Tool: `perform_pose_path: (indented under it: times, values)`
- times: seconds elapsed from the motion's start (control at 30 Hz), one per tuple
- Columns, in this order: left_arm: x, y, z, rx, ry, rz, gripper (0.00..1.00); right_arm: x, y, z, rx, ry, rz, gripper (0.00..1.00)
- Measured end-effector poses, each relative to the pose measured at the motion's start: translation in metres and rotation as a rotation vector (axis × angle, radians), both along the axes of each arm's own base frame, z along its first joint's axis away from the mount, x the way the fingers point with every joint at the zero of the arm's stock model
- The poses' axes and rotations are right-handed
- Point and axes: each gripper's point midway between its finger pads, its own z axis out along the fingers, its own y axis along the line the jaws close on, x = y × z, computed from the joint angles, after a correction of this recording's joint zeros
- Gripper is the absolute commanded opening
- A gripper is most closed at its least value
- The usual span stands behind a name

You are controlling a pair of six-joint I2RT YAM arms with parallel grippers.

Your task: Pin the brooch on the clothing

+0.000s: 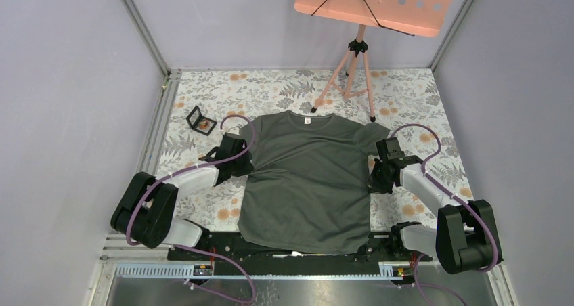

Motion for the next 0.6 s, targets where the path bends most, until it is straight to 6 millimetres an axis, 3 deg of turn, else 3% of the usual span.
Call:
perform_pose_path:
  times: [0.2,0.27,0.37,0.47,0.6]
  values:
    - [0.003,0.008,0.004,0.055,0.004,0.012,0.0,0.001,-0.003,0.002,-0.013,-0.012,-0.005,0.0]
    - [0.005,0.012,0.007,0.074,-0.006,0.022,0.05,0.002,-0.004,0.004,-0.021,-0.024,-0.008,0.0]
    - [0.005,0.02,0.017,0.096,-0.027,0.03,0.12,0.003,-0.006,0.008,-0.025,-0.043,-0.011,0.13]
    - [0.007,0.025,0.028,0.111,-0.044,0.033,0.41,0.002,-0.006,0.009,-0.024,-0.043,-0.011,0.37]
    - [0.006,0.032,0.038,0.137,-0.065,0.035,0.65,0.001,-0.006,0.012,-0.028,-0.047,0.003,0.53]
